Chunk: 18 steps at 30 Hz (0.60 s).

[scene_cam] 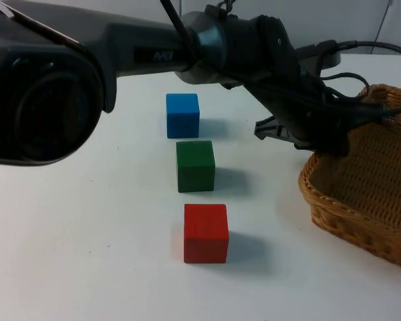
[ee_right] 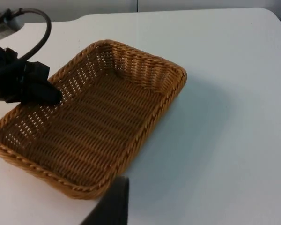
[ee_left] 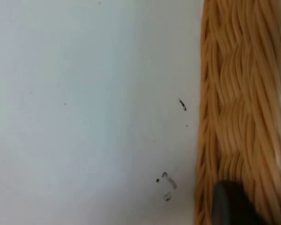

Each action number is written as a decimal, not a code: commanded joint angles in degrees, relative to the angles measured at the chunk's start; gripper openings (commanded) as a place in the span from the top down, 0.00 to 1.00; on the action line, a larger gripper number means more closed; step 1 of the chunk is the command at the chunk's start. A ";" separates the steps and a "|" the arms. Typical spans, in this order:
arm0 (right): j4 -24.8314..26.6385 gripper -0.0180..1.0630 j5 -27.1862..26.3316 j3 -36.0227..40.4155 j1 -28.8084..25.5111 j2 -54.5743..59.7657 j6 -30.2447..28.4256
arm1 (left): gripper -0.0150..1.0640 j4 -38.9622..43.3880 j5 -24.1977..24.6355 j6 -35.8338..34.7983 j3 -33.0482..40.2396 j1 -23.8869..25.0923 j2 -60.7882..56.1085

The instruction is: Pick up the basket with the left hand and place the blue cube into the basket with the right hand.

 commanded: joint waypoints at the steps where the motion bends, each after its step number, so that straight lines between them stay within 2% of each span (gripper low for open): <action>1: -0.62 0.02 -0.51 0.31 -0.40 -0.13 0.31 | 0.85 0.29 -0.94 -1.72 -0.19 -0.39 -0.24; 2: -0.62 0.02 -0.51 0.31 -0.40 -0.13 0.31 | 0.89 0.29 -0.68 -1.84 -0.19 -0.39 -0.25; 3: -0.62 0.02 -0.51 0.31 -0.40 -0.13 0.31 | 0.99 0.87 -0.07 -1.69 -0.19 -0.39 -0.58; 6: -0.62 0.02 -0.51 0.31 -0.40 -0.13 0.31 | 0.99 2.06 1.04 -1.54 -0.19 -0.39 -1.33; 10: -0.62 0.02 -0.51 0.31 -0.40 -0.13 0.31 | 0.99 7.74 3.69 -1.54 -0.19 -0.39 -3.57; 14: -0.62 0.02 -0.51 0.31 -0.40 -0.13 0.31 | 0.99 13.31 6.40 -5.20 -0.19 0.01 -6.45; 18: -0.62 0.02 -0.51 0.31 -0.40 -0.13 0.31 | 0.99 11.45 7.96 -7.60 -0.19 1.56 -9.27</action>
